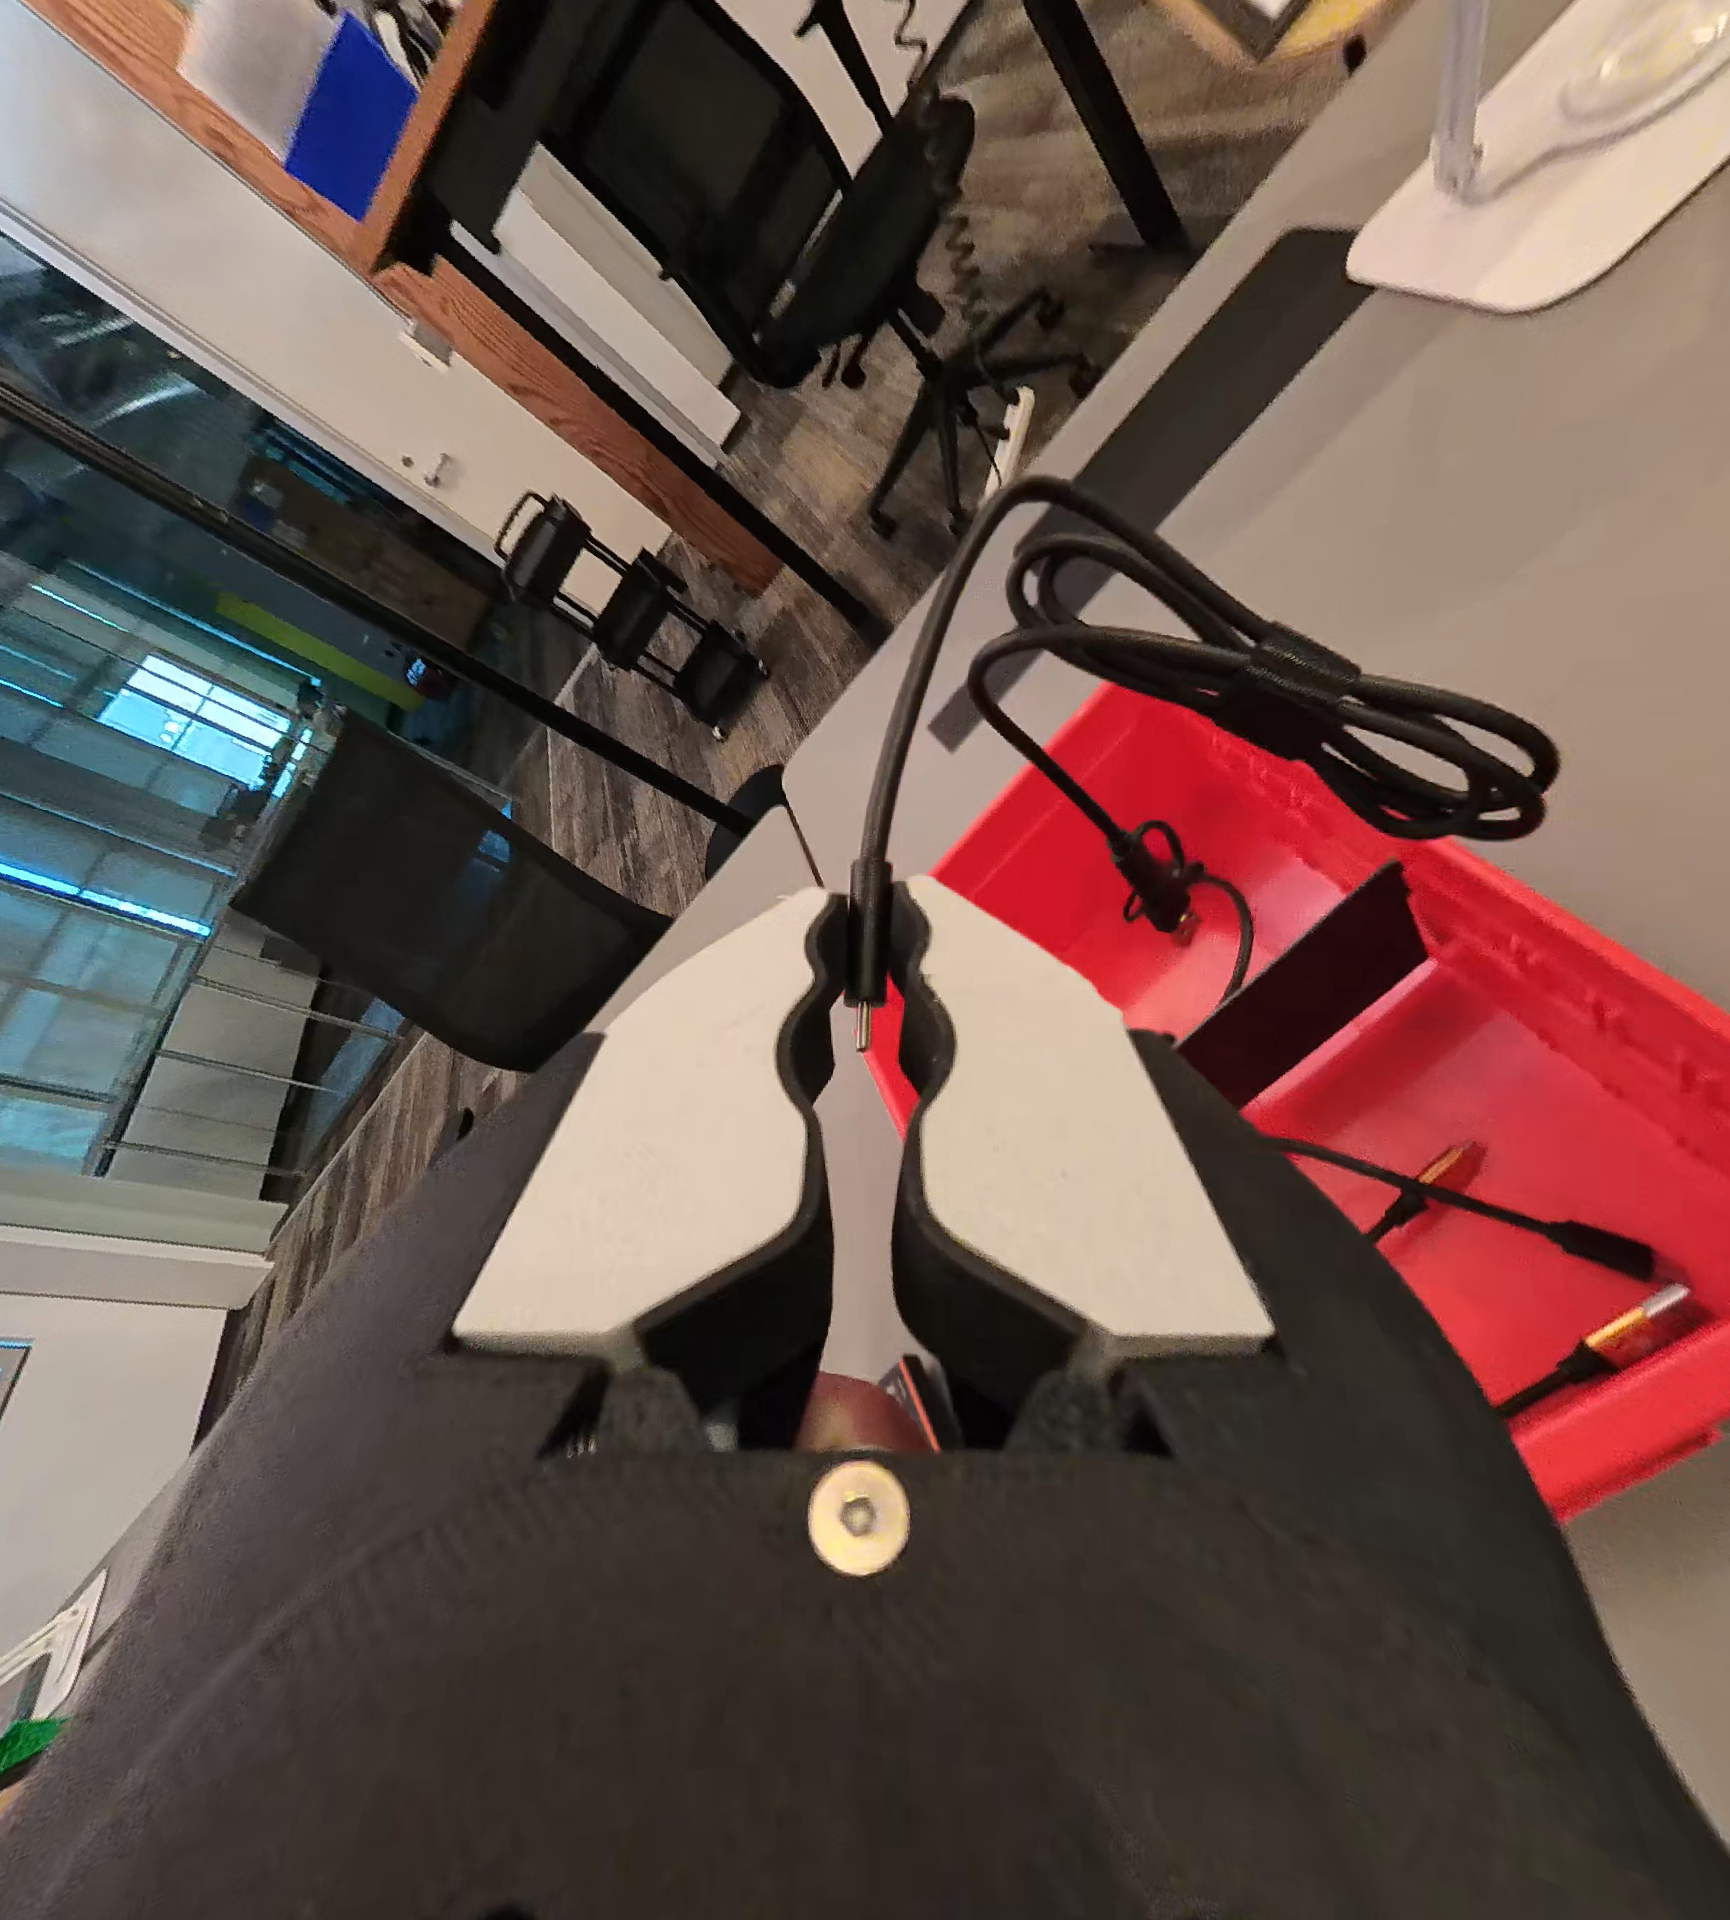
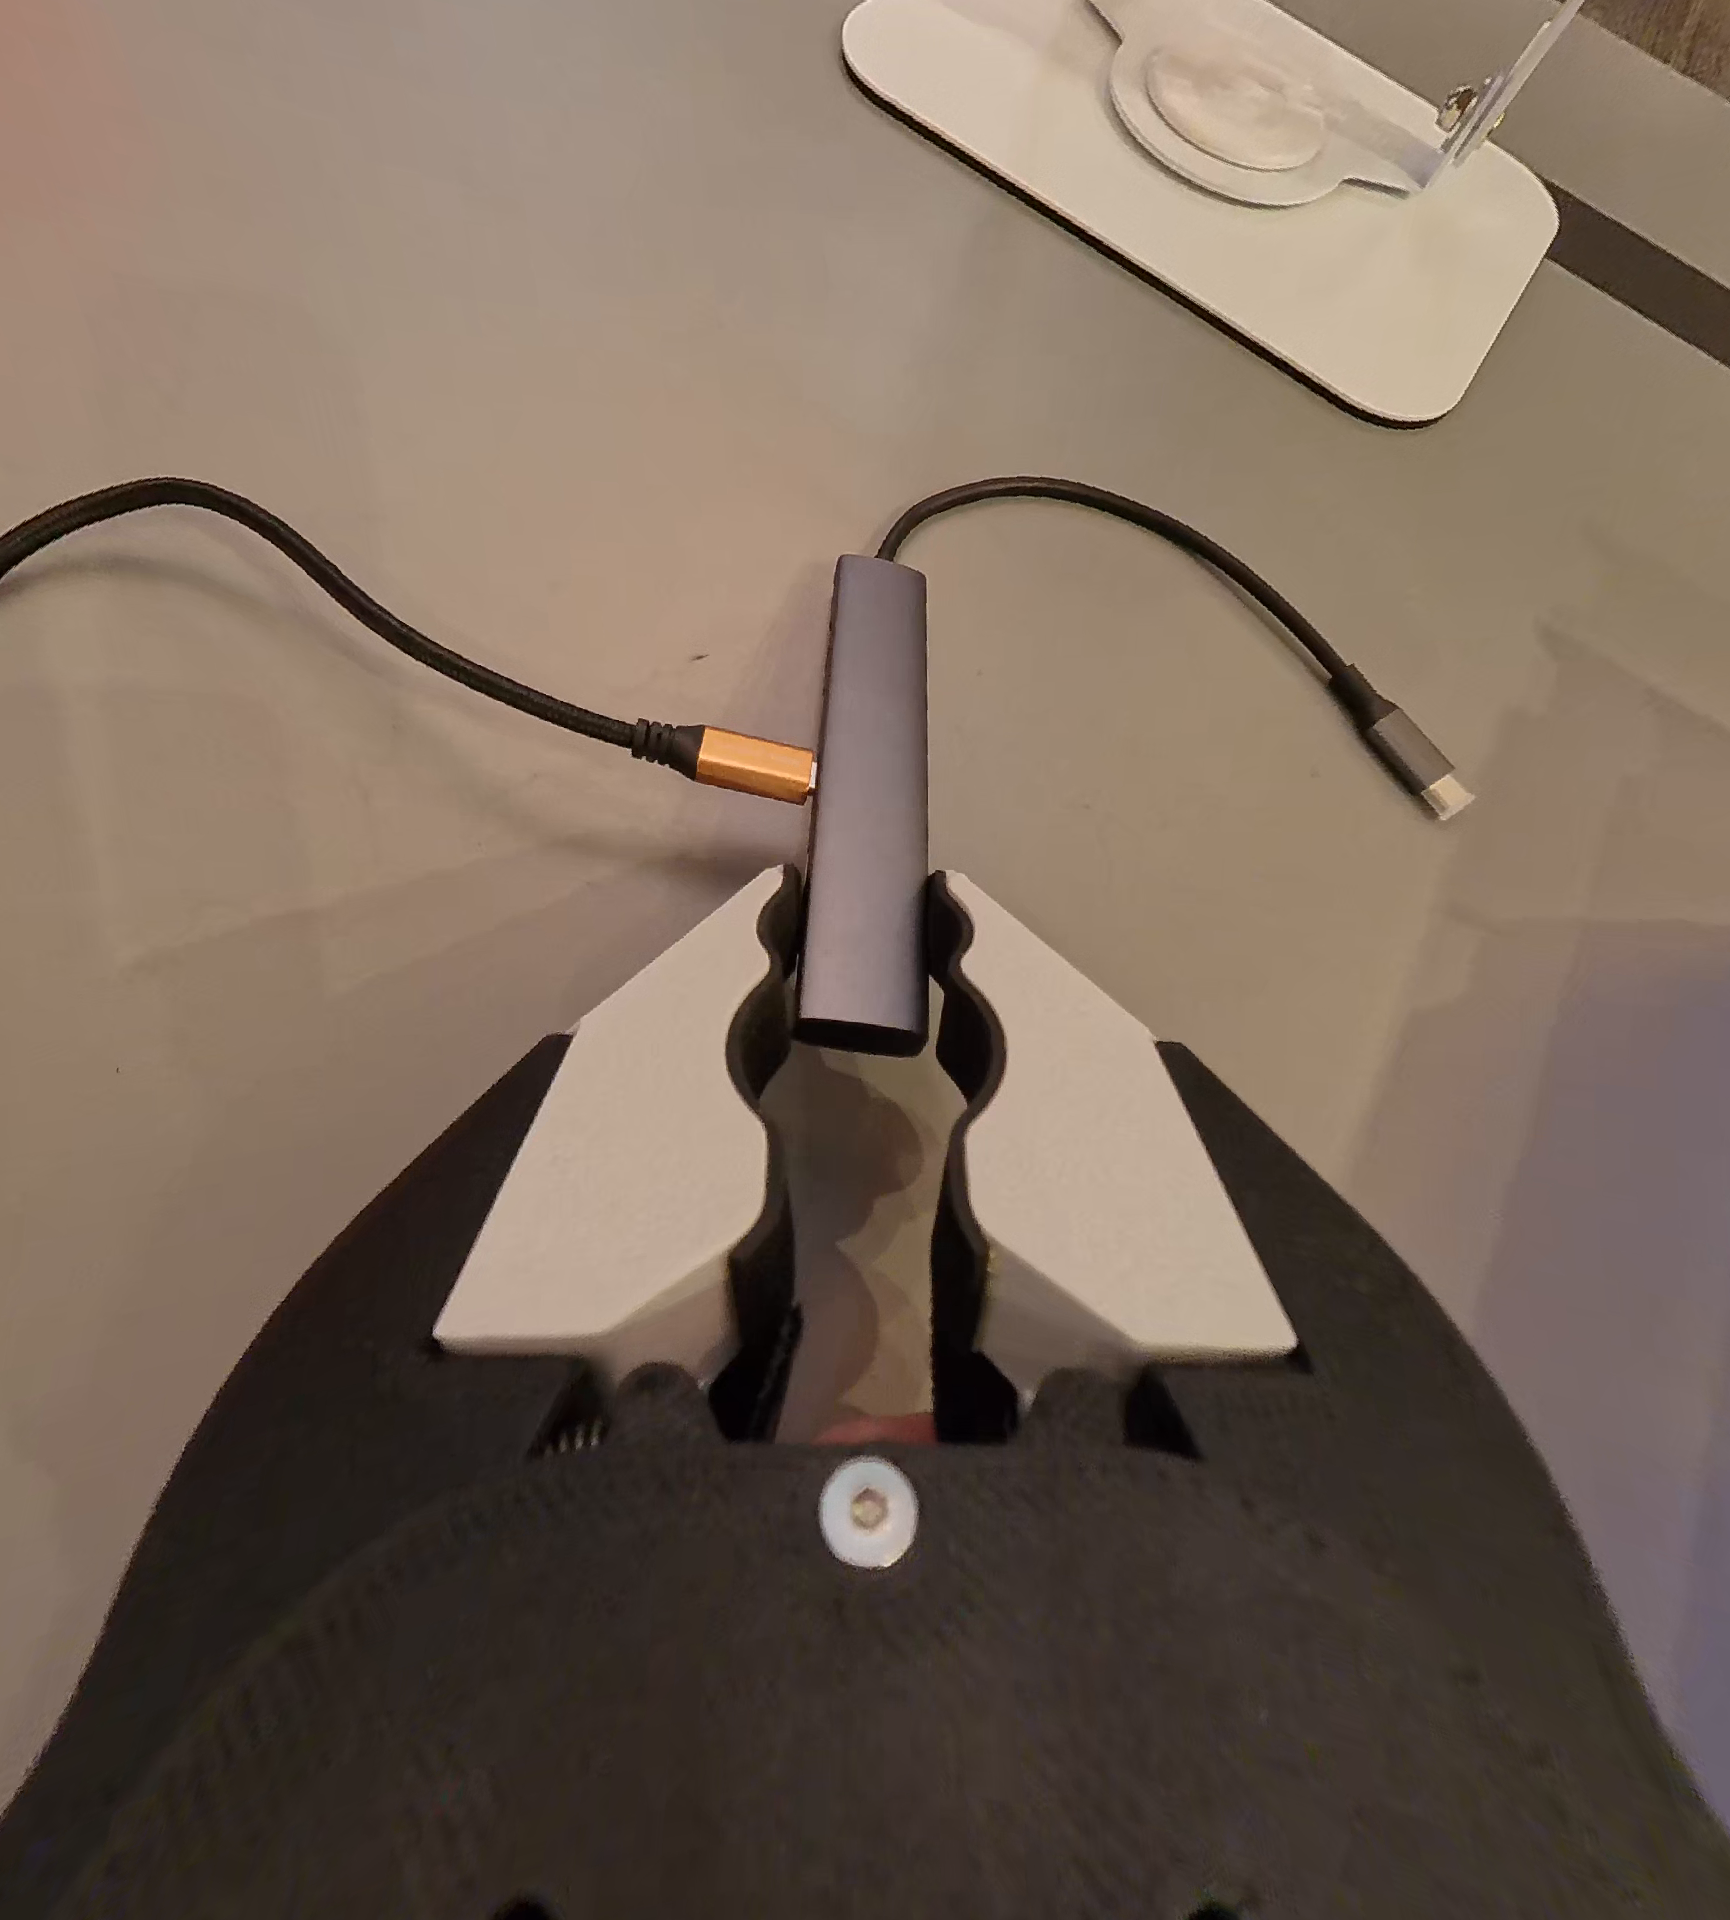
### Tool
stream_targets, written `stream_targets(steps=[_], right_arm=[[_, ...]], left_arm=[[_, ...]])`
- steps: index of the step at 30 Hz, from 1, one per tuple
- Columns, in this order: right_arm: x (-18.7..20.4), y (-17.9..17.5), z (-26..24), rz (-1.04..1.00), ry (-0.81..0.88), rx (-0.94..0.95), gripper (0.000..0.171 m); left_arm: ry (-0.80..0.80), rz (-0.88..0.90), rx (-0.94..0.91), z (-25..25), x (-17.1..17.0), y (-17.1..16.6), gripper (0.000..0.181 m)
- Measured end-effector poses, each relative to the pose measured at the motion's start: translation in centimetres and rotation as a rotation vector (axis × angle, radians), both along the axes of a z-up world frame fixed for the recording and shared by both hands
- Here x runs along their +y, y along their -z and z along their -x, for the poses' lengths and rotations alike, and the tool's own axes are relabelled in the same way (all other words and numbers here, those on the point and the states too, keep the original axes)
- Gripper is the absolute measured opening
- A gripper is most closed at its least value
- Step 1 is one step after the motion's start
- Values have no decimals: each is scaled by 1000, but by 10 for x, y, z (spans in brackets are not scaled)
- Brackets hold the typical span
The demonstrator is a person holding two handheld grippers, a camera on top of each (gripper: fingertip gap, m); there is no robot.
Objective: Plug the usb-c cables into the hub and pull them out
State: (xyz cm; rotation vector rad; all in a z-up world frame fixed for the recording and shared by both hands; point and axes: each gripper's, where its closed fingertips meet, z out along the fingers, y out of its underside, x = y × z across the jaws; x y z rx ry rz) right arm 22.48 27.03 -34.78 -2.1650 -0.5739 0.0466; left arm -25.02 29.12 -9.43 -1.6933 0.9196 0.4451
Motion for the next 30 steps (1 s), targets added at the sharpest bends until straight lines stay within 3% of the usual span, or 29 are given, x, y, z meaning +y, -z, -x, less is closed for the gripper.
stream_targets(steps=[9,15,24,30], right_arm=[[0,0,-1,1,1,9,21],[0,0,0,2,-3,9,21],[-1,0,-1,4,-5,12,21],[-1,0,0,6,-7,8,21]], left_arm=[[111,-106,-57,-57,-15,-37,7],[250,-86,-56,-113,-31,-37,7],[457,114,172,-187,-43,31,7],[521,230,561,-203,-41,88,7]])
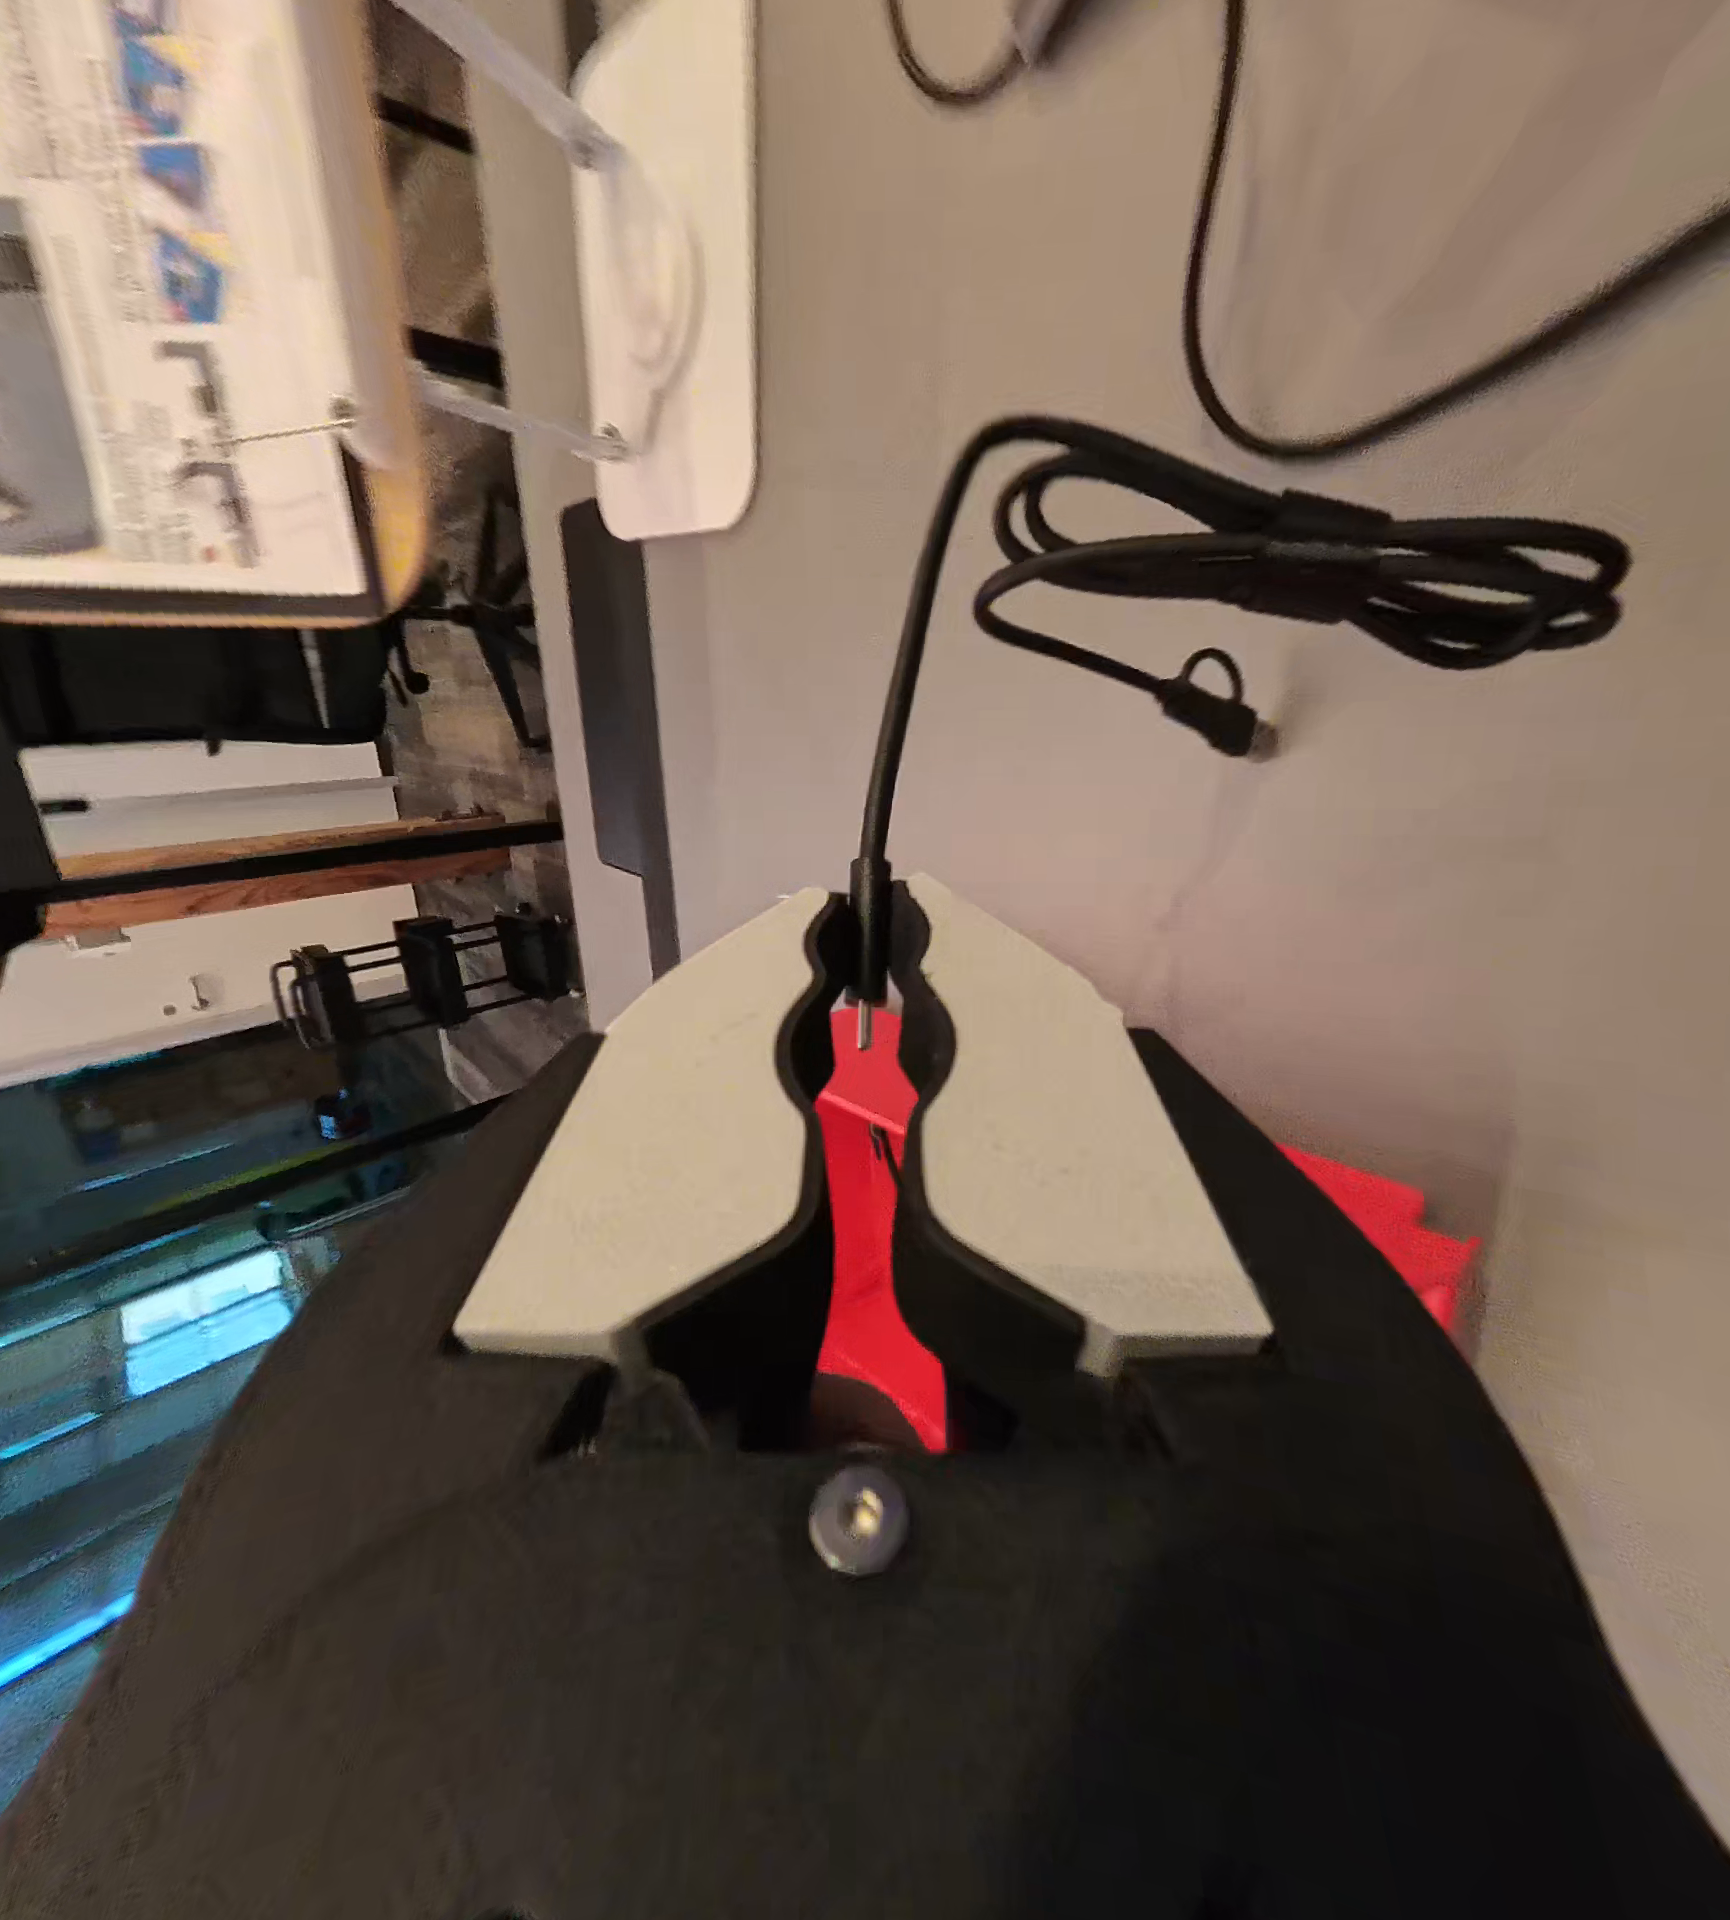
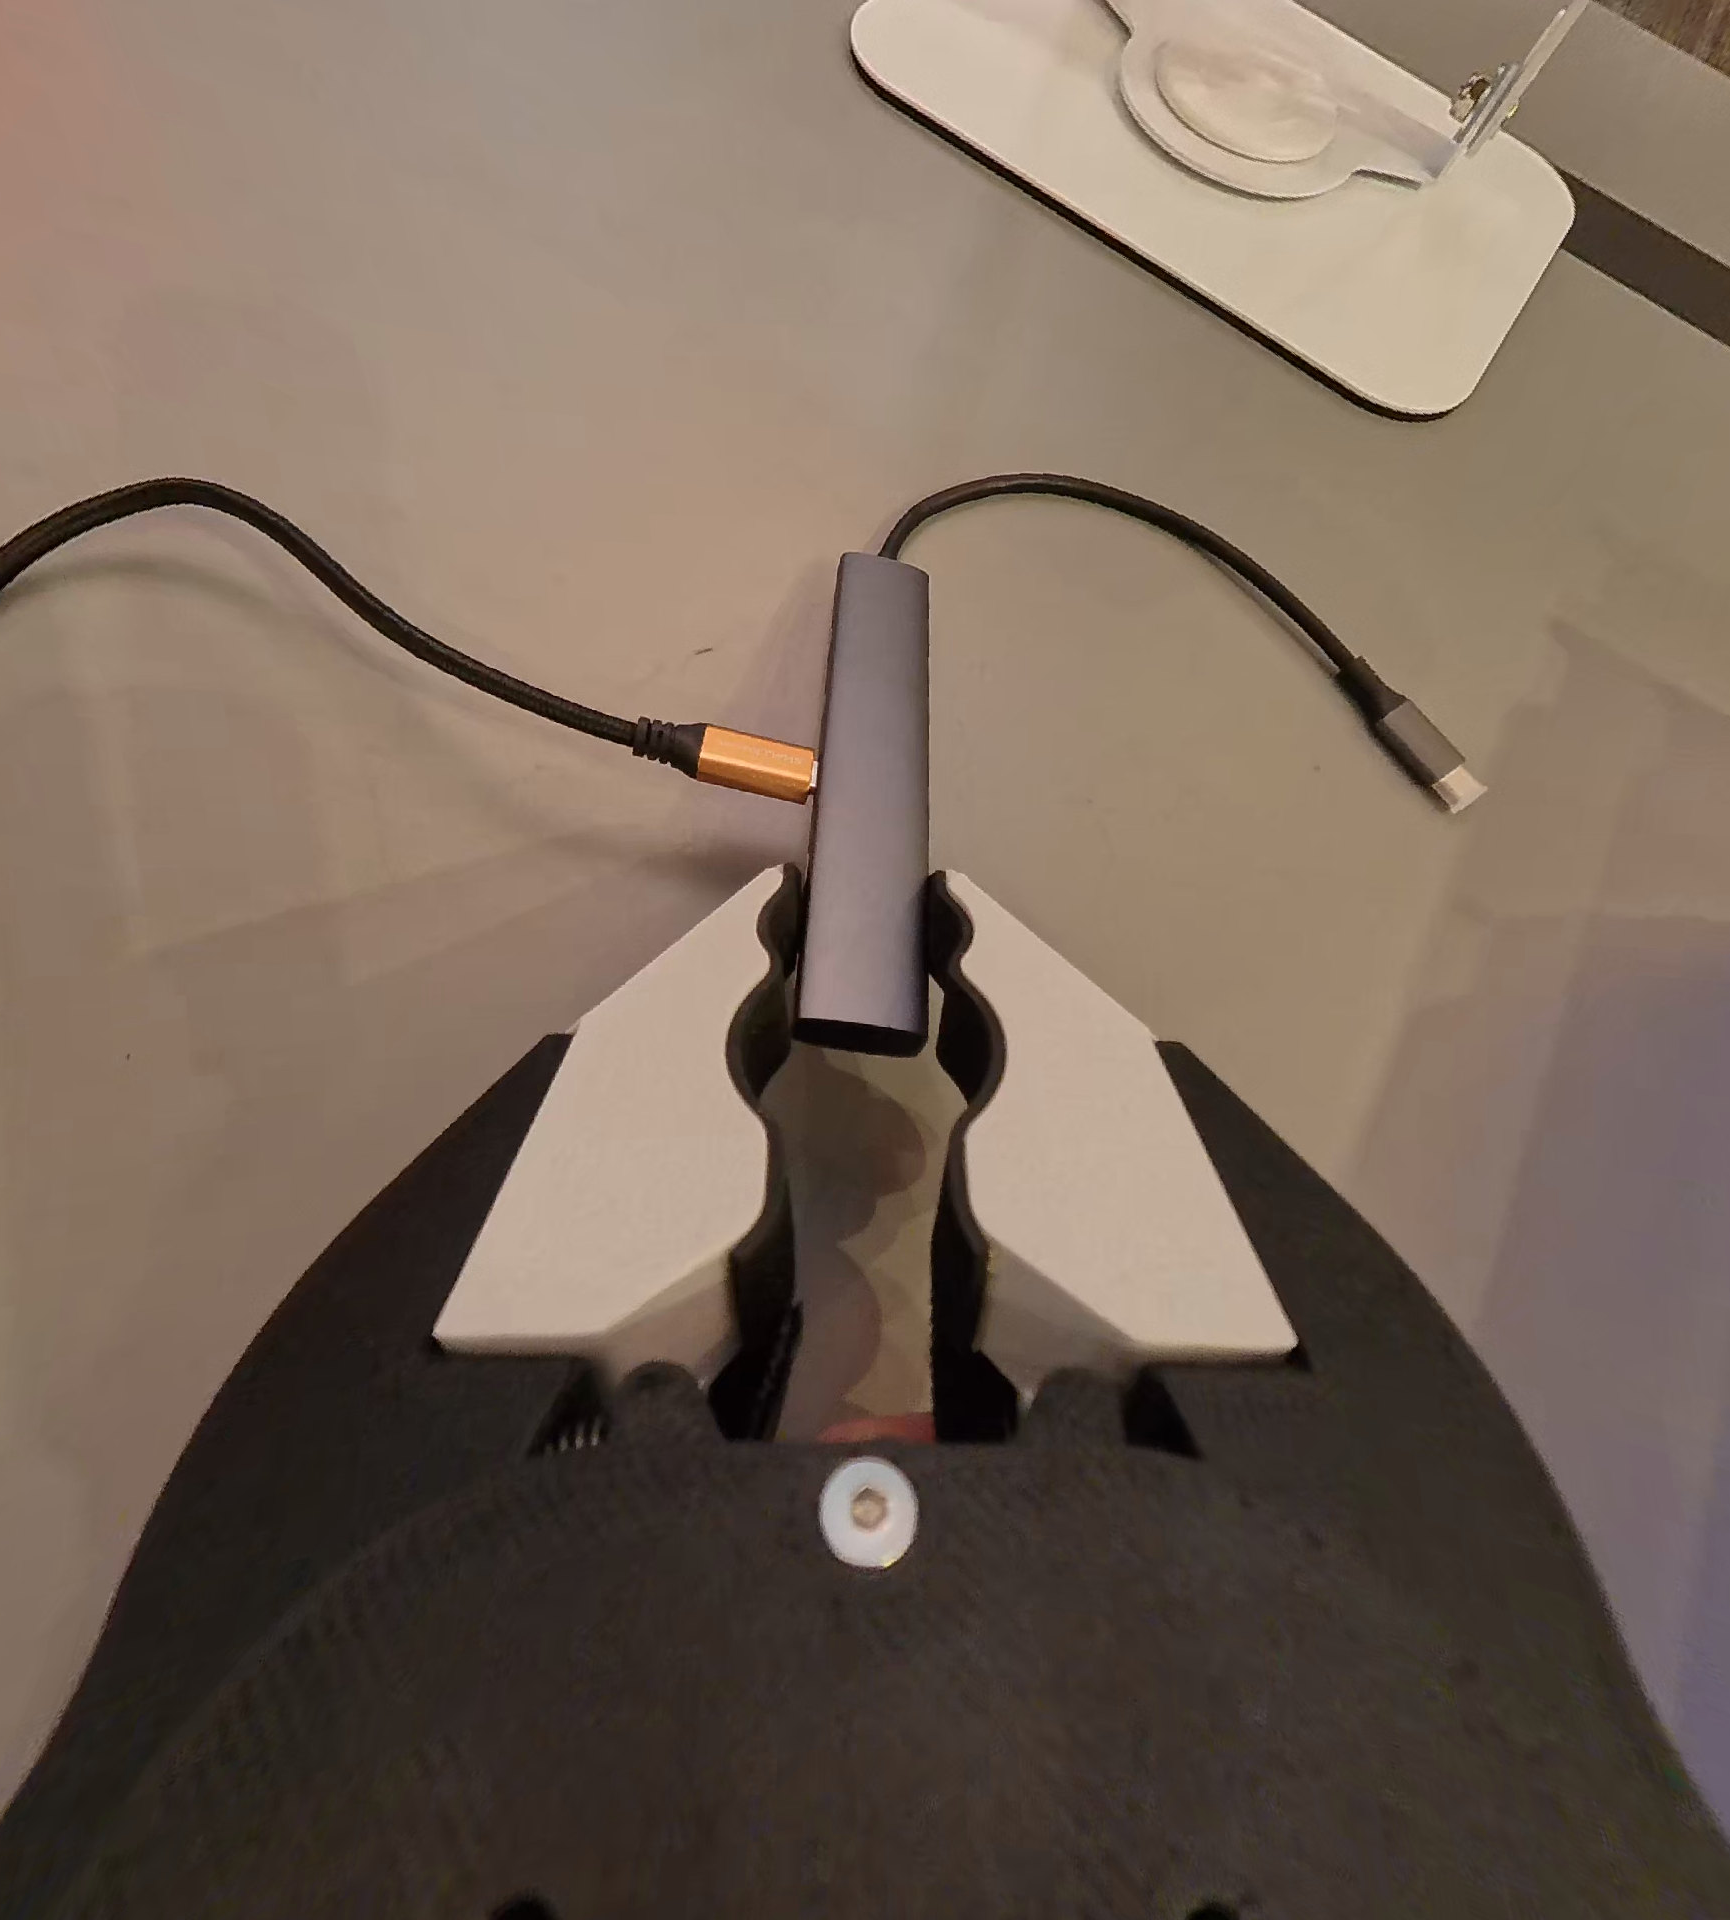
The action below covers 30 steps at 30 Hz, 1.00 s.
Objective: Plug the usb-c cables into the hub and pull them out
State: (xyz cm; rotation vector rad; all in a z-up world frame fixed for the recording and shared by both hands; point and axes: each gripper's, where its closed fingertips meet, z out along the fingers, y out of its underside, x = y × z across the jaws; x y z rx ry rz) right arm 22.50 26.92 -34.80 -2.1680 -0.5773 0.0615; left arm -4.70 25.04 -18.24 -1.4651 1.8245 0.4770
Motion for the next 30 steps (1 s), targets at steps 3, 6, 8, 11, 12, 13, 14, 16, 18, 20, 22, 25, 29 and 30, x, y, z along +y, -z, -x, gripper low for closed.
stream_targets(steps=[3,6,8,11,12,13,14,16,18,20,22,25,29,30], right_arm=[[0,0,0,0,-1,-1,21],[0,0,0,1,-2,-1,21],[0,0,0,1,-2,-2,21],[0,0,0,2,-4,0,21],[0,0,0,2,-4,0,21],[0,0,0,3,-4,0,21],[0,0,0,3,-4,1,21],[0,0,0,3,-5,1,21],[0,0,1,3,-6,3,21],[0,0,1,3,-8,5,21],[0,0,1,4,-9,5,21],[0,1,1,4,-10,0,21],[1,1,1,5,-8,-3,21],[1,1,1,5,-8,-3,21]], left_arm=[[63,67,66,-15,0,23,7],[107,85,147,-27,5,45,7],[130,84,190,-36,9,56,7],[169,67,270,-50,12,70,7],[182,59,288,-56,13,72,7],[190,52,298,-61,15,75,7],[190,41,300,-66,17,77,8],[172,14,282,-72,26,79,10],[125,-12,239,-73,37,76,15],[58,-10,165,-70,44,71,27],[-25,-2,61,-64,49,60,34],[-157,8,-95,-46,53,39,43],[-303,97,-408,-30,41,12,46],[-337,130,-499,-26,37,8,47]])
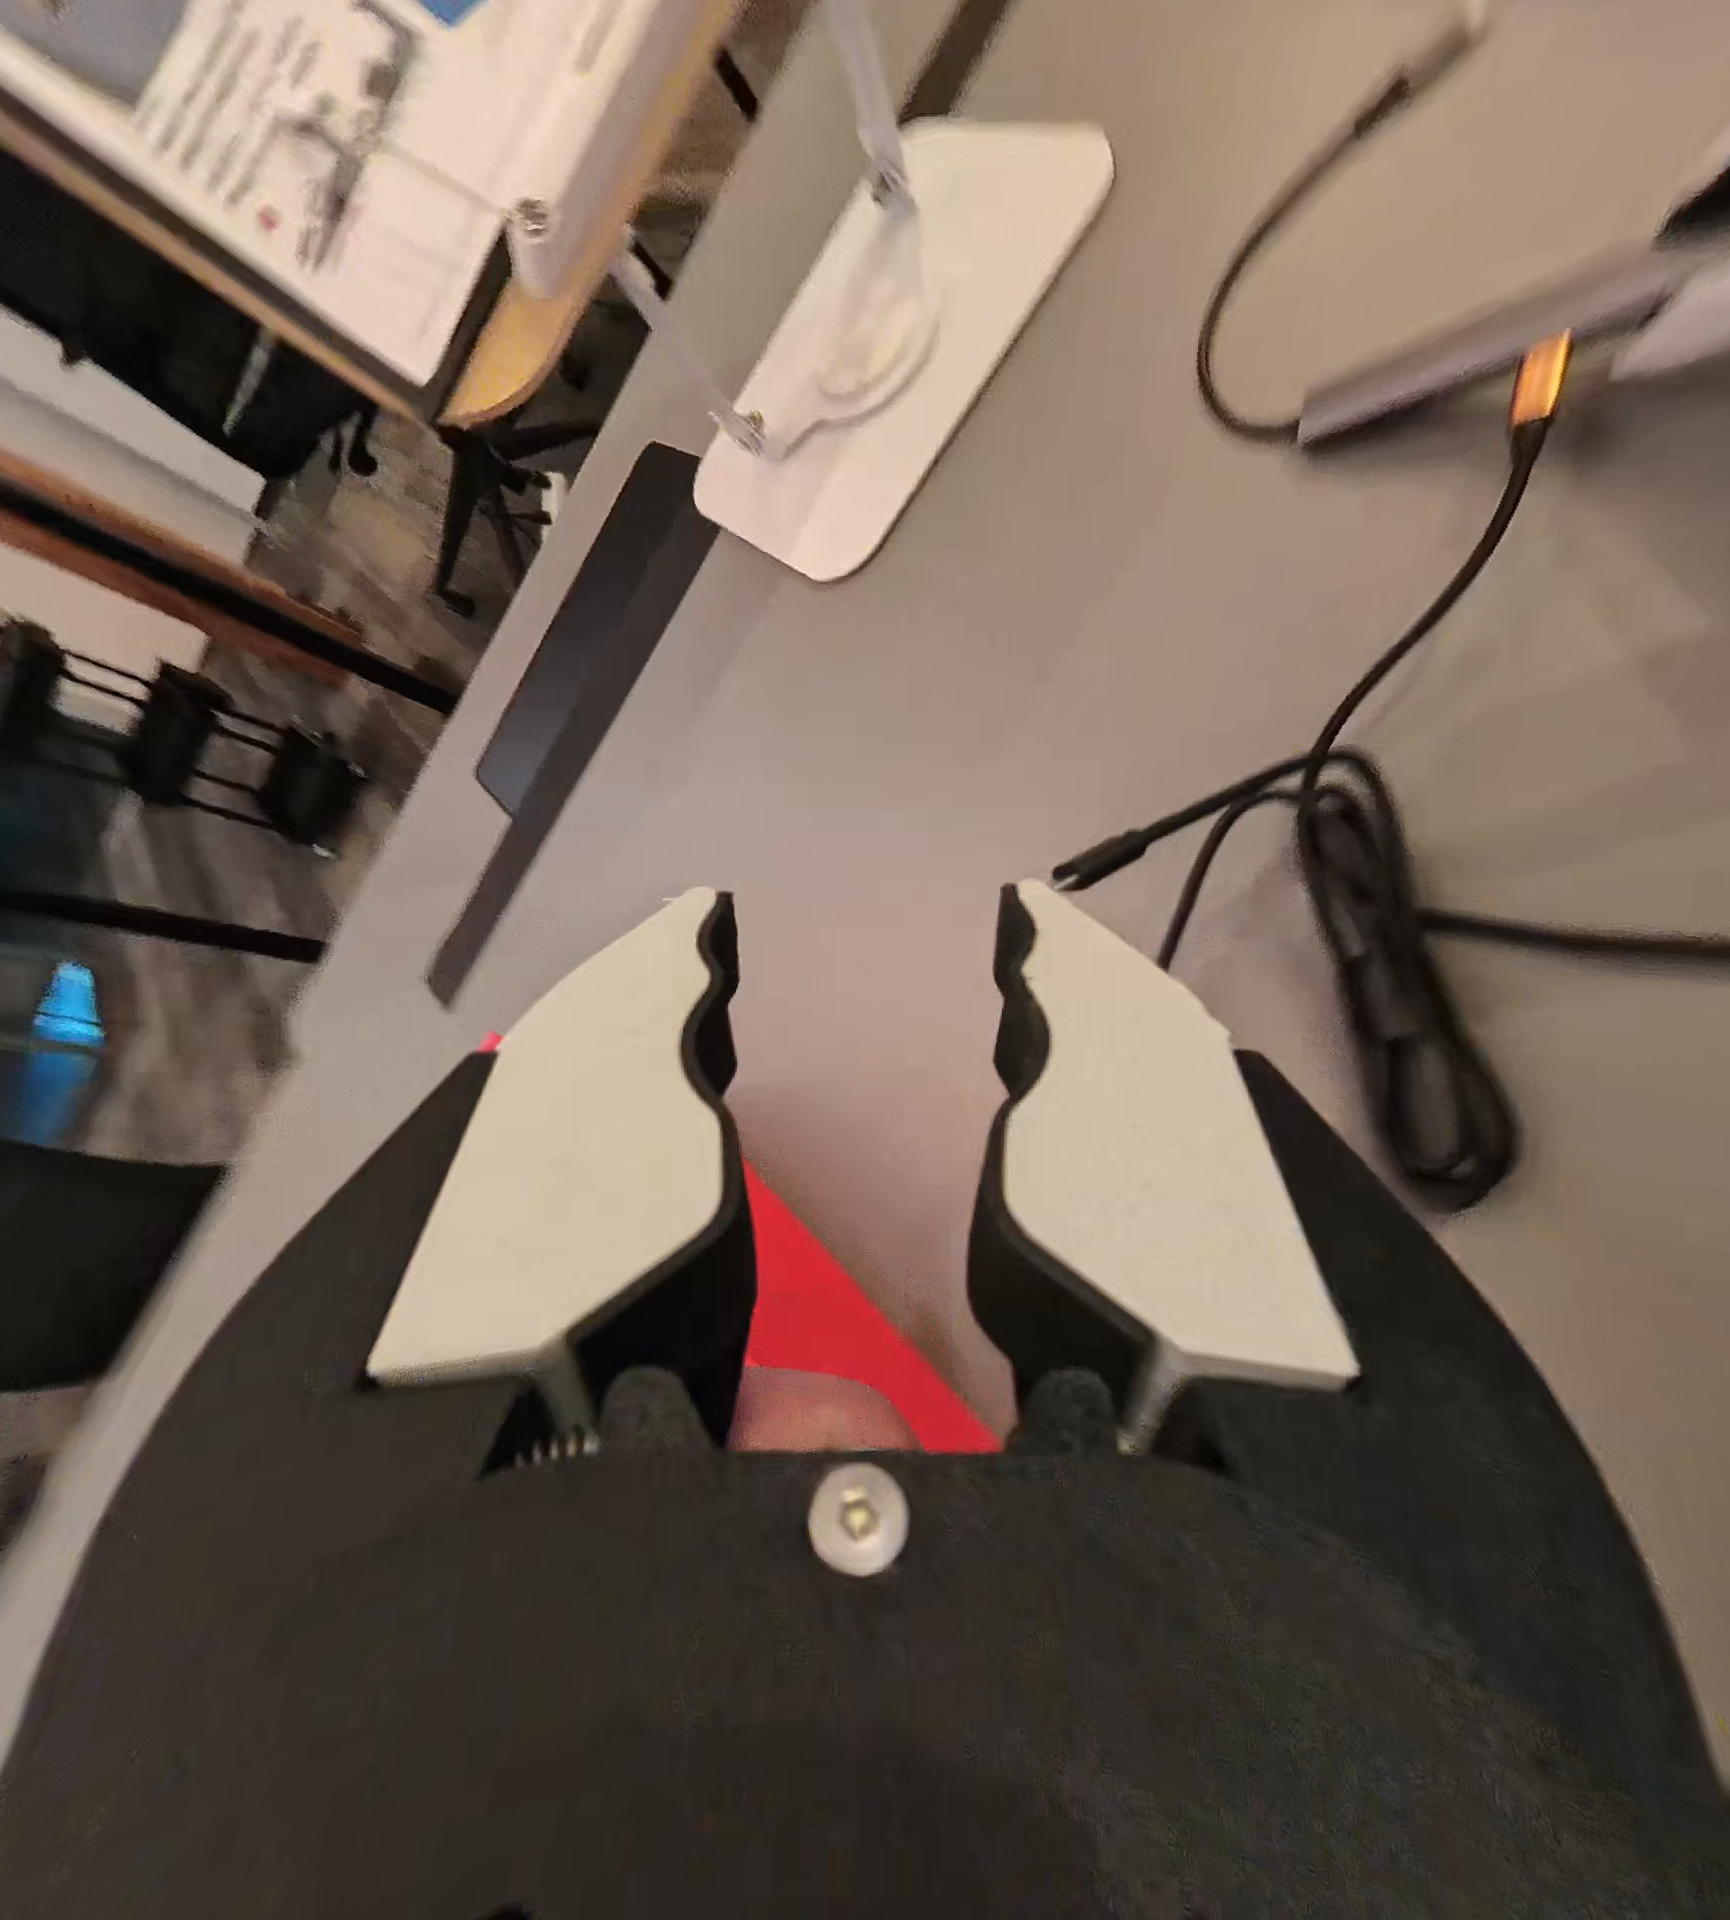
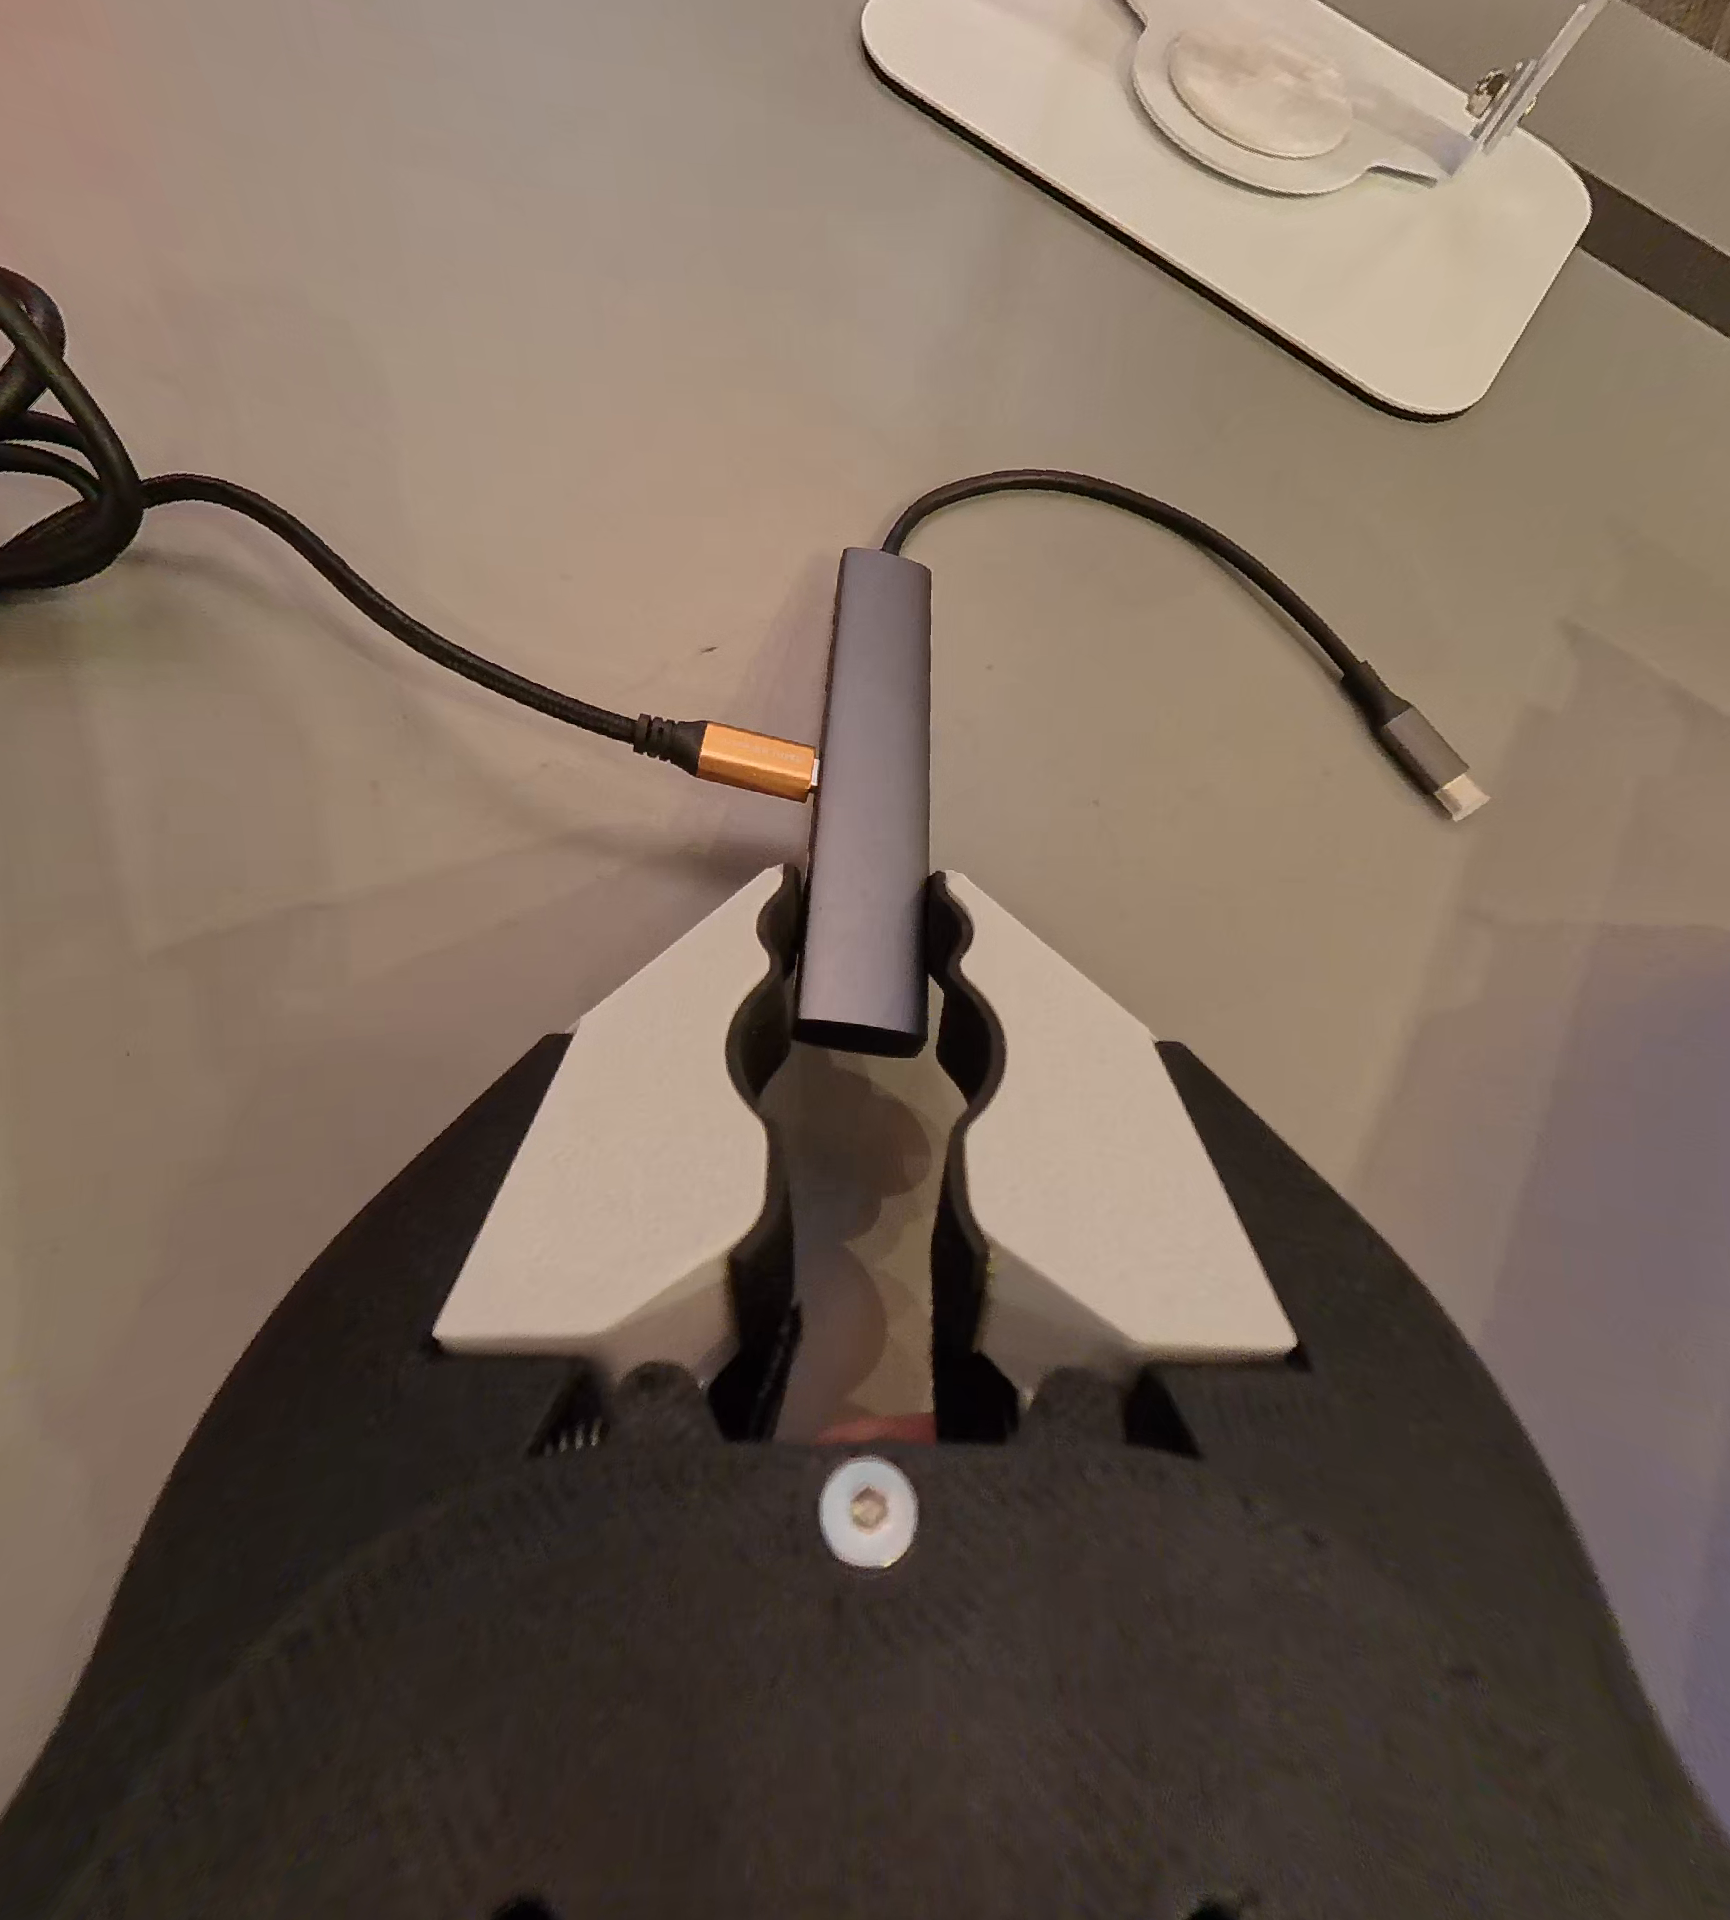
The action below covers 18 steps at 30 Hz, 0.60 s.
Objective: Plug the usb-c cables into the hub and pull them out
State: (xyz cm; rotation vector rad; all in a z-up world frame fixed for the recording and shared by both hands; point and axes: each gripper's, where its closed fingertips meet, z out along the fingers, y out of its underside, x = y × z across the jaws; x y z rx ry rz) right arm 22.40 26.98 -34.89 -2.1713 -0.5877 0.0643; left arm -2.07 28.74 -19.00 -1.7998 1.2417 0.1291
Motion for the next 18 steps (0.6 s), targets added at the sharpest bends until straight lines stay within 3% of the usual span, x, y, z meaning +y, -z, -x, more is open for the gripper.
stream_targets(steps=[4,10,16,18], right_arm=[[0,0,0,-2,2,0,21],[-1,-1,0,-6,2,4,21],[-1,-1,-1,-9,4,4,21],[-1,-1,-1,-9,3,4,21]], left_arm=[[-87,110,-391,-1,-18,0,47],[-148,274,-703,-31,-36,56,49],[-251,444,-1054,-51,-12,82,45],[-261,436,-1088,-56,-4,80,30]])
